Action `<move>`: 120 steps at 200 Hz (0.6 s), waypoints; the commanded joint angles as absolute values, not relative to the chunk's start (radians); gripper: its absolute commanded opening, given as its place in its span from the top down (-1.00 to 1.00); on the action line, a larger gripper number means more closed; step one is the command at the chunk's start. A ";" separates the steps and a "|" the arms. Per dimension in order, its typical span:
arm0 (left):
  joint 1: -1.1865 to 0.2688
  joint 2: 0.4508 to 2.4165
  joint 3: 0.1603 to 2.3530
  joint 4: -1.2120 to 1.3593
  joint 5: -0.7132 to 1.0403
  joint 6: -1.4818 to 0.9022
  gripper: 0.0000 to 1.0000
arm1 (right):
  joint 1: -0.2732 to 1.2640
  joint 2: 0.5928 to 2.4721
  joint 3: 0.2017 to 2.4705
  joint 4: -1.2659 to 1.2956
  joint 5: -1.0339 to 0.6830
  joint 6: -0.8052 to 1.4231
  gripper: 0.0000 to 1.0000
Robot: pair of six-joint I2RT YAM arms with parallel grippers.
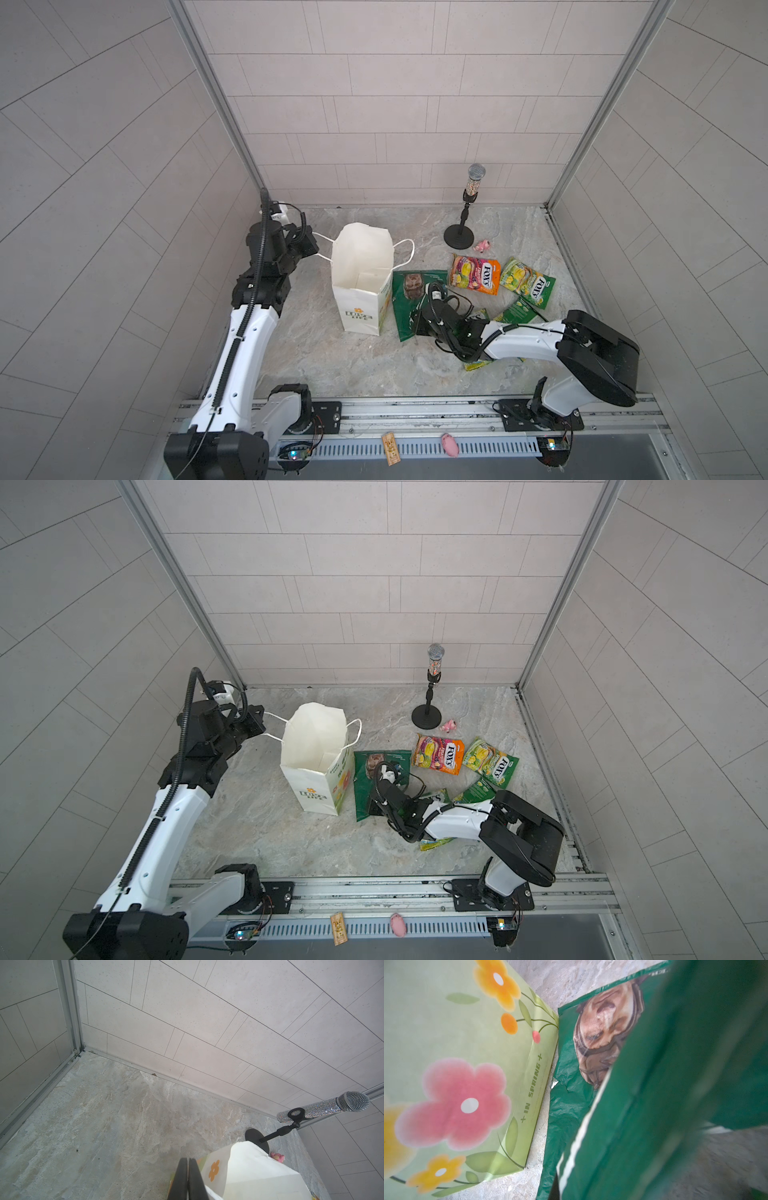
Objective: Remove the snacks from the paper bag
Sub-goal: 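Lower the crisps bag beside the paper bag with the right while the left draws back, then open the right gripper to release the crisps bag on the table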
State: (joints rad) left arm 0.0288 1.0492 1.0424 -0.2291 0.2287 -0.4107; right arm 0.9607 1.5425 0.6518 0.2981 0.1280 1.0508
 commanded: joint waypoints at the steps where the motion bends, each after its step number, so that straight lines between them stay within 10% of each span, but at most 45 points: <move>1: 0.038 1.051 1.034 -0.204 0.235 -0.411 1.00 | 0.978 1.540 0.642 0.308 0.141 1.076 0.83; 120: 0.041 1.051 1.034 -0.204 0.235 -0.408 1.00 | 1.000 1.447 0.577 0.221 0.069 1.134 -0.10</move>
